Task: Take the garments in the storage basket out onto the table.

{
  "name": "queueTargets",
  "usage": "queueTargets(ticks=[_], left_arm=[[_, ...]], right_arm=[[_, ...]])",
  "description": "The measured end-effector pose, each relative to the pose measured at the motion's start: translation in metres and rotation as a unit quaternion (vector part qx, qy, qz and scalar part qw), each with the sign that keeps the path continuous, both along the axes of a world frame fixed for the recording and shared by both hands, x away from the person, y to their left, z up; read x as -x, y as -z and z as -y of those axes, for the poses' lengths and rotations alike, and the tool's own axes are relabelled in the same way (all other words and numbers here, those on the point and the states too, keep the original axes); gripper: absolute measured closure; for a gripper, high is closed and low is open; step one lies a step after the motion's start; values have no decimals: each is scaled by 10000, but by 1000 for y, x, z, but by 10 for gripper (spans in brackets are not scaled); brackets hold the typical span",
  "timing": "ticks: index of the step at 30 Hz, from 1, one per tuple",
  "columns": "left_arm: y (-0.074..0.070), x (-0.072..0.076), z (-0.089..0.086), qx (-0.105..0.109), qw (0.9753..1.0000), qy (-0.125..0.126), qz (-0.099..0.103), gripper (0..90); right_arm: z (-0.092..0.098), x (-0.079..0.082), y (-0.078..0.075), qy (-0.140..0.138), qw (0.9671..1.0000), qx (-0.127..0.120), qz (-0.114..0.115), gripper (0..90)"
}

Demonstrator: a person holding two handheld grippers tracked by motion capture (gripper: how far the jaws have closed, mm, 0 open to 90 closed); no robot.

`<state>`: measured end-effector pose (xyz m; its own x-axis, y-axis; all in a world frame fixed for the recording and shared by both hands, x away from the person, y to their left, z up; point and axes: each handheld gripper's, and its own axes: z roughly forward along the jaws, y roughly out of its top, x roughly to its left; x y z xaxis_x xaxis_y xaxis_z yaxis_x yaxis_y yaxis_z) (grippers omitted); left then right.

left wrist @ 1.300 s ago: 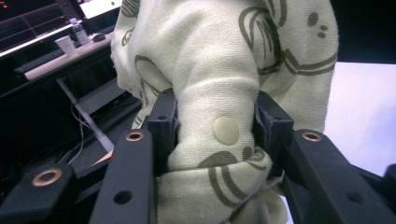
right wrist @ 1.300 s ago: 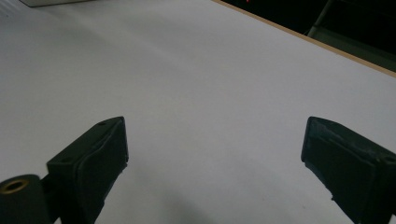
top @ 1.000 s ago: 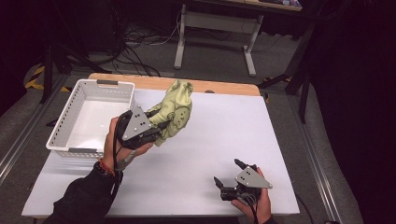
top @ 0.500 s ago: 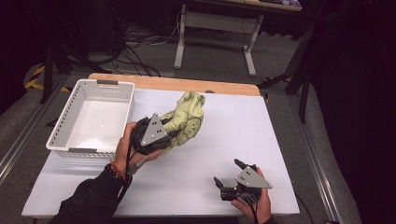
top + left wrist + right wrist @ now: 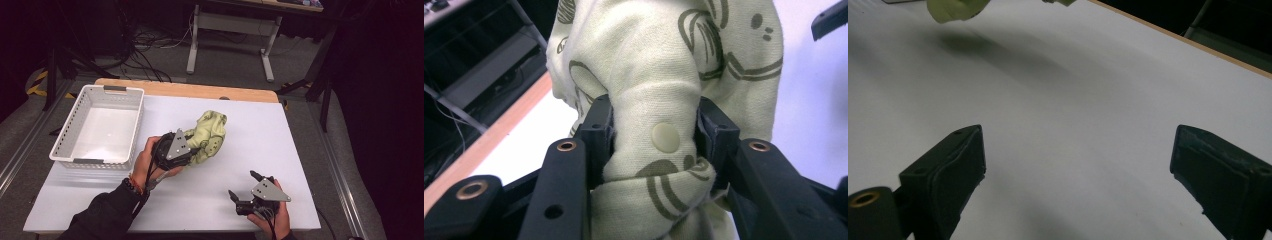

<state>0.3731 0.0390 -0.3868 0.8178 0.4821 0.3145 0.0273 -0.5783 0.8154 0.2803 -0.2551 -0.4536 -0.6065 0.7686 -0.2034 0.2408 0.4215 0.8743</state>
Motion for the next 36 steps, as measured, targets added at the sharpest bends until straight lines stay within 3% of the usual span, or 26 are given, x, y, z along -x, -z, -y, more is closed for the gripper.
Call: queueTargets(ticks=[10,17,22,28,36], left_arm=[[26,-1,20,-496,9984,121,-238,571],[36,-2,29,-654,9970,181,-375,522],[35,-1,29,-543,9976,184,-379,449],[29,1,23,-249,9990,218,-294,374],[25,2,18,-120,9994,213,-247,308]], right_arm=[[0,1,-1,-3,10000,36,24,83],[0,1,-1,-10,10000,58,16,83],[0,1,-1,-7,10000,62,15,84],[-1,0,-1,-36,10000,73,15,84],[-3,-1,-1,-75,9999,65,21,84]])
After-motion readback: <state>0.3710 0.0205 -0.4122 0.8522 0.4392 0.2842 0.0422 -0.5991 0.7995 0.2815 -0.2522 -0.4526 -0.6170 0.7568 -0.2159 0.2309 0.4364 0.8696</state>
